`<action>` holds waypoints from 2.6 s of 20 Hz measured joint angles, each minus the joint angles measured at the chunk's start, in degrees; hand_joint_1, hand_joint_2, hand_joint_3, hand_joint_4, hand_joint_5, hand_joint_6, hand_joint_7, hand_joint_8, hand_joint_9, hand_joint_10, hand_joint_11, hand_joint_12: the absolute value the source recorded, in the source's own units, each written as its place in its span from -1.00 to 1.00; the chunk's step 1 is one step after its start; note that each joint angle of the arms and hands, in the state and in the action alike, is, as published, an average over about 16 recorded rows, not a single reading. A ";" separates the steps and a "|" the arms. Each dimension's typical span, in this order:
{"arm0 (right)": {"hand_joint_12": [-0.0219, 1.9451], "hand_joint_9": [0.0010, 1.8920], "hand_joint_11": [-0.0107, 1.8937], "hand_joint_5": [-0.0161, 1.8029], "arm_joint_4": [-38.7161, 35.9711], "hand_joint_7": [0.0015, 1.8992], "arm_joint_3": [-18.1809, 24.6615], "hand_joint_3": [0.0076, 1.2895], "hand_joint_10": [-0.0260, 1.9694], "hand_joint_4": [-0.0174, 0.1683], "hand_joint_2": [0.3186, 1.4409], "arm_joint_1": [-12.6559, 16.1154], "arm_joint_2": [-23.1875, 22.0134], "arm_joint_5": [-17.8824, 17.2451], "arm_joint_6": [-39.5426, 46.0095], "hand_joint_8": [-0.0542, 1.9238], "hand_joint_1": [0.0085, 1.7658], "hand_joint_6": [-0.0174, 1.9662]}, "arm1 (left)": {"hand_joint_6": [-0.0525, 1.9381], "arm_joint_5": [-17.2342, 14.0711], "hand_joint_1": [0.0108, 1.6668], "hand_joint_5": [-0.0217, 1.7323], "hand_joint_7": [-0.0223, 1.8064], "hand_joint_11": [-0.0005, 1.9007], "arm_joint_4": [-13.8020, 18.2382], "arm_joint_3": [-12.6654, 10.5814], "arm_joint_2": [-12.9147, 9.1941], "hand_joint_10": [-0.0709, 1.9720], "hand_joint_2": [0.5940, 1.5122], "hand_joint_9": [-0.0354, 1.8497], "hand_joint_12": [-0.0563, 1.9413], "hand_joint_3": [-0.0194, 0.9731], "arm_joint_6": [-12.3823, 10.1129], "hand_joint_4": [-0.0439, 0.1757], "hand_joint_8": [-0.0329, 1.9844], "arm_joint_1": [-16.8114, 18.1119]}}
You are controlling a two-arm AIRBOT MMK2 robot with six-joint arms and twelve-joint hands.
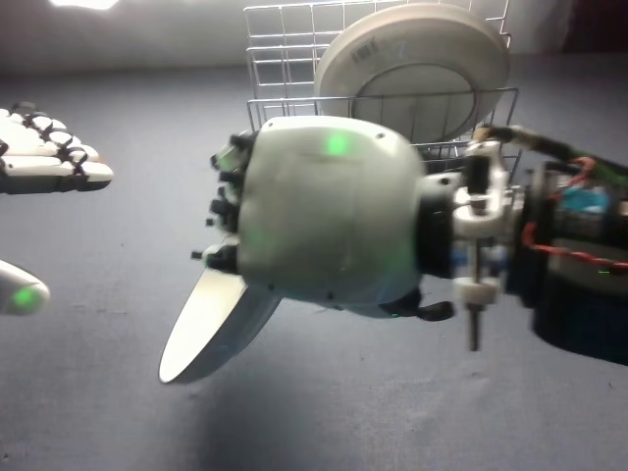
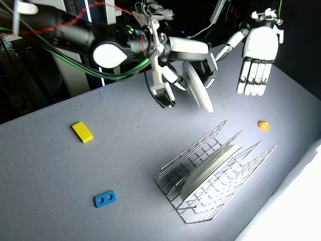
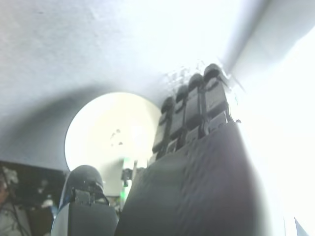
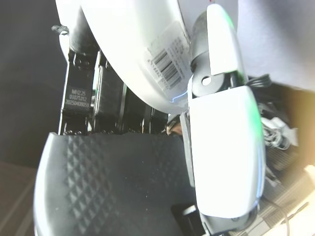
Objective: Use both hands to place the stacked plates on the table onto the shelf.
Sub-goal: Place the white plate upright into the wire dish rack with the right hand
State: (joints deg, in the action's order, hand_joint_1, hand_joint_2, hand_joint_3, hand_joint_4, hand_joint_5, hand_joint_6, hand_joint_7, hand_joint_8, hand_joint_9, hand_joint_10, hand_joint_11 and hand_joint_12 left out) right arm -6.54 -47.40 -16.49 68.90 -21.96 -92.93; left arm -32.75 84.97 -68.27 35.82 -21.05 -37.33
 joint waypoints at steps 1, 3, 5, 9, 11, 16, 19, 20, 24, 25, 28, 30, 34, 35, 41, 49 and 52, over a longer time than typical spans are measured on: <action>0.42 0.12 -0.13 -0.02 1.22 0.06 1.06 -0.99 -0.14 -0.82 0.26 0.59 -1.27 -0.07 -0.09 0.16 0.30 0.07 | -0.95 0.02 -0.99 -0.95 -0.96 -0.98 0.02 -0.09 -0.14 -0.92 0.02 -0.94 -0.93 -0.93 0.00 -0.54 -0.96 0.61; 0.42 0.12 -0.13 -0.02 3.97 0.06 2.80 -0.99 -0.12 -0.83 0.26 1.85 -3.55 -0.11 -0.19 0.17 0.31 0.07 | -0.95 -0.16 -0.99 -0.95 -0.96 -0.98 0.09 -0.31 -0.41 -0.92 0.02 -0.94 -0.93 -0.93 0.00 -0.53 -0.96 1.80; 0.42 0.12 -0.13 -0.02 6.83 0.06 4.00 -0.99 -0.11 -0.83 0.26 3.24 -5.46 -0.12 -0.26 0.17 0.31 0.07 | -0.95 -0.63 -0.99 -0.95 -0.96 -0.98 0.15 -0.58 -0.66 -0.92 0.02 -0.94 -0.93 -0.93 0.01 -0.53 -0.96 2.98; 0.42 0.12 -0.13 -0.03 12.53 0.05 4.81 -0.99 -0.11 -0.83 0.26 6.00 -8.00 -0.34 -0.37 0.18 0.31 0.08 | -0.95 -2.28 -0.99 -0.95 -0.96 -0.98 0.57 -1.25 -1.00 -0.92 0.01 -0.94 -0.93 -0.93 0.03 -0.53 -0.96 4.82; 0.43 0.12 -0.14 -0.03 15.70 0.05 4.55 -0.99 -0.11 -0.83 0.26 7.32 -8.70 -0.22 -0.27 0.18 0.31 0.09 | -0.95 -3.48 -0.99 -0.95 -0.96 -0.98 0.92 -1.68 -1.08 -0.92 0.01 -0.94 -0.93 -0.93 0.05 -0.53 -0.96 5.61; 0.42 0.12 -0.15 -0.04 23.15 0.04 2.54 -0.99 -0.11 -0.84 0.26 10.06 -9.34 0.59 0.80 0.18 0.31 0.11 | -0.95 -8.19 -0.99 -0.95 -0.96 -0.98 3.11 -3.10 -1.09 -0.92 0.01 -0.94 -0.93 -0.93 0.12 -0.53 -0.96 6.90; 0.42 0.12 -0.14 -0.04 26.98 0.04 1.04 -0.99 -0.12 -0.84 0.26 11.06 -9.45 1.01 1.72 0.17 0.31 0.11 | -0.95 -12.42 -0.99 -0.95 -0.95 -0.98 4.60 -3.98 -1.08 -0.92 0.01 -0.94 -0.93 -0.93 0.26 -0.53 -0.96 7.18; 0.43 0.12 -0.14 -0.04 28.15 0.04 0.56 -0.99 -0.12 -0.83 0.26 11.29 -9.48 1.11 2.08 0.17 0.31 0.12 | -0.95 -14.01 -0.99 -0.95 -0.95 -0.98 5.02 -4.25 -1.08 -0.92 0.01 -0.94 -0.93 -0.93 0.33 -0.53 -0.96 7.19; 0.43 0.13 -0.14 -0.03 33.04 0.04 -1.21 -0.99 -0.13 -0.83 0.26 11.99 -9.60 1.64 3.79 0.16 0.31 0.11 | -0.95 -20.92 -0.99 -0.95 -0.96 -0.98 5.93 -4.87 -1.07 -0.92 0.01 -0.94 -0.93 -0.93 0.75 -0.54 -0.96 7.31; 0.43 0.13 -0.14 -0.03 34.22 0.05 -1.62 -0.99 -0.13 -0.83 0.26 12.16 -9.62 1.76 4.24 0.15 0.32 0.10 | -0.95 -22.71 -0.99 -0.95 -0.96 -0.98 5.95 -4.86 -1.09 -0.92 0.01 -0.94 -0.93 -0.93 0.93 -0.54 -0.96 7.42; 0.42 0.13 -0.13 -0.02 37.56 0.05 -2.67 -0.99 -0.14 -0.83 0.26 12.64 -9.65 1.92 5.38 0.14 0.32 0.09 | -0.95 -28.02 -0.99 -0.95 -0.95 -0.98 5.38 -4.35 -1.17 -0.92 0.01 -0.94 -0.93 -0.93 1.73 -0.55 -0.96 7.98; 0.43 0.14 -0.13 -0.02 39.60 0.05 -3.23 -0.99 -0.14 -0.83 0.26 12.85 -9.65 1.90 5.96 0.14 0.33 0.10 | -0.95 -31.16 -0.99 -0.95 -0.95 -0.98 4.64 -3.68 -1.24 -0.92 0.01 -0.94 -0.93 -0.93 2.39 -0.55 -0.96 8.62; 0.42 0.13 -0.13 -0.02 43.73 0.05 -4.04 -0.99 -0.15 -0.83 0.26 13.17 -9.63 1.91 6.74 0.14 0.33 0.10 | -0.95 -35.92 -0.99 -0.95 -0.96 -0.98 3.23 -2.11 -1.21 -0.92 0.01 -0.94 -0.93 -0.93 3.76 -0.56 -0.96 10.82; 0.42 0.13 -0.13 -0.02 44.73 0.05 -4.22 -0.99 -0.15 -0.83 0.26 13.24 -9.62 1.91 6.88 0.14 0.33 0.10 | -0.95 -36.77 -0.99 -0.95 -0.96 -0.98 2.89 -1.70 -1.16 -0.92 0.01 -0.94 -0.93 -0.93 4.09 -0.57 -0.96 11.48; 0.41 0.13 -0.14 -0.04 50.32 0.04 -5.04 -0.99 -0.18 -0.84 0.27 13.43 -9.53 2.31 7.14 0.15 0.34 0.12 | -0.95 -39.92 -0.99 -0.95 -0.96 -0.98 2.86 -0.24 -0.84 -0.92 0.01 -0.94 -0.93 -0.93 5.67 -0.57 -0.96 14.96; 0.41 0.12 -0.15 -0.04 55.22 0.04 -6.43 -0.99 -0.19 -0.88 0.30 13.44 -8.86 3.82 7.09 0.15 0.34 0.11 | -0.95 -43.07 -0.99 -0.95 -0.96 -0.98 5.25 -1.92 -0.28 -0.92 0.00 -0.94 -0.93 -0.93 5.78 -0.58 -0.96 16.98; 0.42 0.12 -0.15 -0.03 56.21 0.05 -7.06 -0.99 -0.18 -0.90 0.31 13.40 -8.48 4.40 7.04 0.14 0.35 0.09 | -0.95 -44.50 -0.99 -0.95 -0.96 -0.98 5.87 -2.61 -0.25 -0.92 0.00 -0.94 -0.93 -0.93 5.84 -0.58 -0.96 16.68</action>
State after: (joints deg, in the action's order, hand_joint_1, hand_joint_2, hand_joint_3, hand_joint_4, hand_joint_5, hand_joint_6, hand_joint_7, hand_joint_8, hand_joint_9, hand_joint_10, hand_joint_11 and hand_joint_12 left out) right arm 49.67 -54.46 -3.09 60.42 -17.57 -85.89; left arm -77.24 90.85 -70.89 35.56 -15.21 -20.65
